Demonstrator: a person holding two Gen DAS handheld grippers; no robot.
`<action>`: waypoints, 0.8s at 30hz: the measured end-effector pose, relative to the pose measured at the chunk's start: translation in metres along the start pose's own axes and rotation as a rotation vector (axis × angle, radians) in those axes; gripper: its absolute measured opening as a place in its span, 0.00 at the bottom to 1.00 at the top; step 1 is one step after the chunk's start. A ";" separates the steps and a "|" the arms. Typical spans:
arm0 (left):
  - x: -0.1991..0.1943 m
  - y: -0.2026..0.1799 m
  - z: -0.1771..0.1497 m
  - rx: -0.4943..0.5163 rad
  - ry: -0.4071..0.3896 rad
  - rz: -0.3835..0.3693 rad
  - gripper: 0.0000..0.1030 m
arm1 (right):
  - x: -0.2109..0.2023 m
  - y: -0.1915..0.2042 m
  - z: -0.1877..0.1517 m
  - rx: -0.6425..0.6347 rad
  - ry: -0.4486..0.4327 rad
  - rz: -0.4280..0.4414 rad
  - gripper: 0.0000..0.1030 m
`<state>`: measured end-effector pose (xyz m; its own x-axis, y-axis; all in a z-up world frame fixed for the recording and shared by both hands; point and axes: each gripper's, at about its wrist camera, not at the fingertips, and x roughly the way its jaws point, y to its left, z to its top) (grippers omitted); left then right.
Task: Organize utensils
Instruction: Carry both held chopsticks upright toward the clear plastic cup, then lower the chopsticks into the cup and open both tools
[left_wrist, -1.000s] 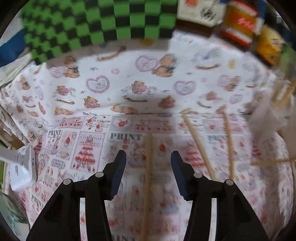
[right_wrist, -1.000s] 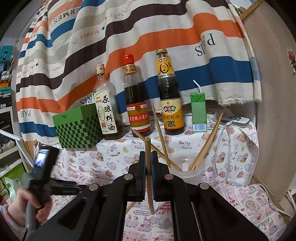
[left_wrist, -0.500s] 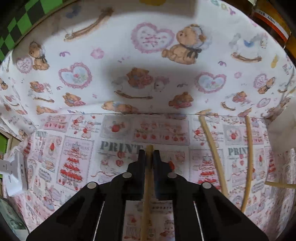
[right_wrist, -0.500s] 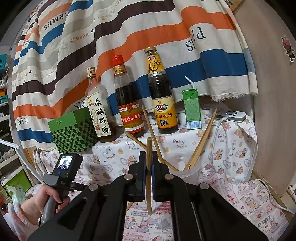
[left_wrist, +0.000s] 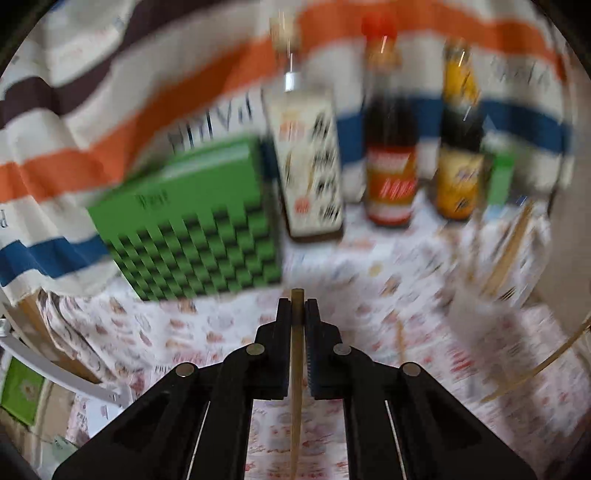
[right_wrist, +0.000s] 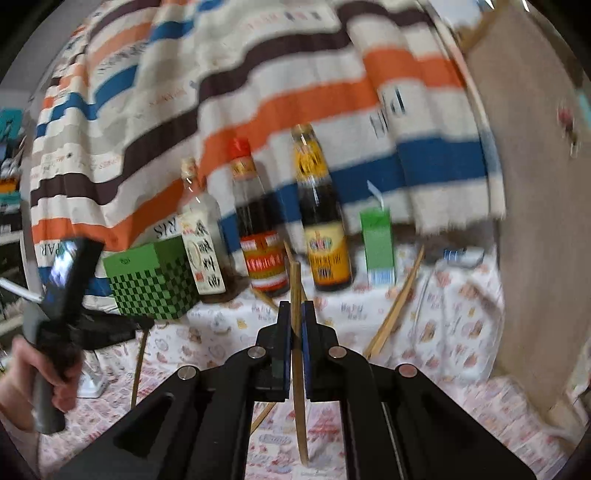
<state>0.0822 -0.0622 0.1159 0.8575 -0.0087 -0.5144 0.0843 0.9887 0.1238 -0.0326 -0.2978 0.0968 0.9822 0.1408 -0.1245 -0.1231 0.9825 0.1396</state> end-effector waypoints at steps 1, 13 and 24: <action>-0.009 -0.001 0.005 -0.011 -0.024 -0.015 0.06 | -0.002 0.001 0.002 -0.005 -0.009 0.000 0.05; -0.094 -0.034 0.030 -0.189 -0.373 -0.267 0.06 | -0.014 -0.024 0.038 0.060 -0.056 0.025 0.05; -0.074 -0.084 0.063 -0.277 -0.486 -0.394 0.06 | 0.005 -0.043 0.087 0.027 -0.196 -0.048 0.05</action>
<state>0.0435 -0.1540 0.1974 0.9253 -0.3782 -0.0289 0.3597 0.8991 -0.2496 -0.0103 -0.3500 0.1758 0.9960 0.0649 0.0620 -0.0744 0.9835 0.1647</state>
